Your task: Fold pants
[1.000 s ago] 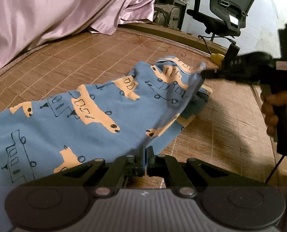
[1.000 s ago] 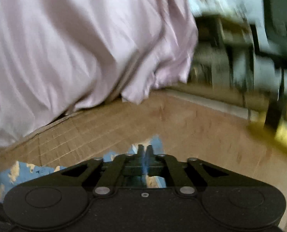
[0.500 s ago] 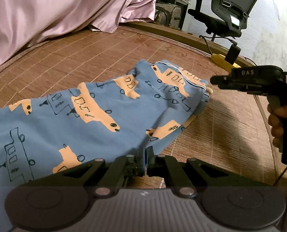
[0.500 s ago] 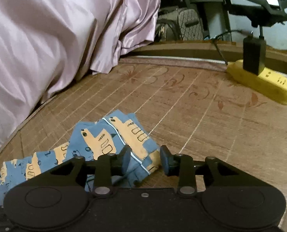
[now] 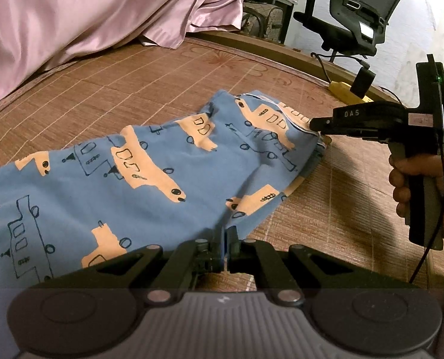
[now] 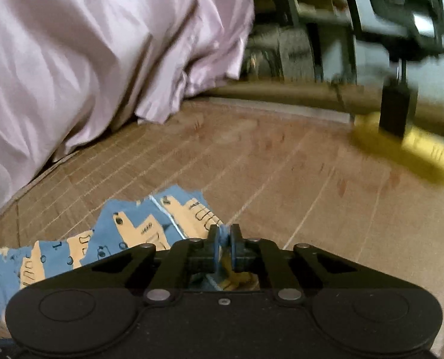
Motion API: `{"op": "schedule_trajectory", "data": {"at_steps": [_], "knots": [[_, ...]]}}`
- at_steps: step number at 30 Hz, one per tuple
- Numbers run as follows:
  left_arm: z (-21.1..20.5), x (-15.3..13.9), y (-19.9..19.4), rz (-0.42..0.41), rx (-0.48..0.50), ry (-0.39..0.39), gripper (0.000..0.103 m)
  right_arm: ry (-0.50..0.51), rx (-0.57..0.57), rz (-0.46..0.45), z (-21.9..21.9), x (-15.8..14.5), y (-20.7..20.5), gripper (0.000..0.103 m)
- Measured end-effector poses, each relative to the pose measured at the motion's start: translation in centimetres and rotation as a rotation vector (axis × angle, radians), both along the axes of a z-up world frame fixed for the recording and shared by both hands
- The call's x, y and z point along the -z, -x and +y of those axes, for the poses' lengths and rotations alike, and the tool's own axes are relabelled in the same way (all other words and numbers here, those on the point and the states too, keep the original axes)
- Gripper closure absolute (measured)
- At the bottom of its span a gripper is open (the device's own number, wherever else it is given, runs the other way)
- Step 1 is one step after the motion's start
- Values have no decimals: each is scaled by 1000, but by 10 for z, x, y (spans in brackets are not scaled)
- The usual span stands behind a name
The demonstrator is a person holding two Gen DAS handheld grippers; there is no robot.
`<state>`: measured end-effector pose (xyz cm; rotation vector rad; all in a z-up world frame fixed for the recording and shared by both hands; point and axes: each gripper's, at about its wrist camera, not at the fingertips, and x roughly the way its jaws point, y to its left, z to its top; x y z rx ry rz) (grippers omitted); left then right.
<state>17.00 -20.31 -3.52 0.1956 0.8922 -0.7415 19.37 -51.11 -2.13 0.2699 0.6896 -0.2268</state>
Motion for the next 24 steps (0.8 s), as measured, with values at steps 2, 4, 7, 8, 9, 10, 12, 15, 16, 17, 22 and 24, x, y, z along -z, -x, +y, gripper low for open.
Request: {"op": "schedule_trajectory", "data": {"at_steps": [2, 4, 7, 8, 9, 10, 12, 15, 16, 17, 22, 24], "knots": [[0, -1, 0, 0, -4, 0, 102, 62, -8, -25, 5, -12, 11, 96], [0, -1, 1, 0, -9, 1, 102, 100, -12, -22, 9, -19, 22, 96], [0, -2, 2, -6, -10, 1, 102, 80, -22, 101, 6, -2, 17, 96], [1, -1, 3, -10, -6, -2, 102, 46, -6, 131, 2, 4, 14, 94], [1, 0, 3, -14, -1, -6, 102, 8, 22, 139, -3, 9, 12, 94], [1, 0, 4, -22, 4, -11, 102, -13, 33, 132, -6, 9, 11, 91], [-1, 0, 4, -27, 10, -23, 101, 2, 27, 117, -5, 8, 9, 84], [1, -4, 3, -5, 10, -15, 96, 51, -4, 102, 4, 7, 6, 66], [4, -6, 2, 2, 4, -6, 94, 73, -18, 88, 8, 6, 6, 53], [8, -8, 2, 7, -3, 4, 88, 95, -38, 74, 13, 5, 5, 48], [50, -25, -3, -7, -84, 46, 46, 162, -183, 33, 42, 3, -3, 25], [77, -32, -8, -37, -148, 41, 43, 131, -257, 27, 53, 3, -4, 16]]}}
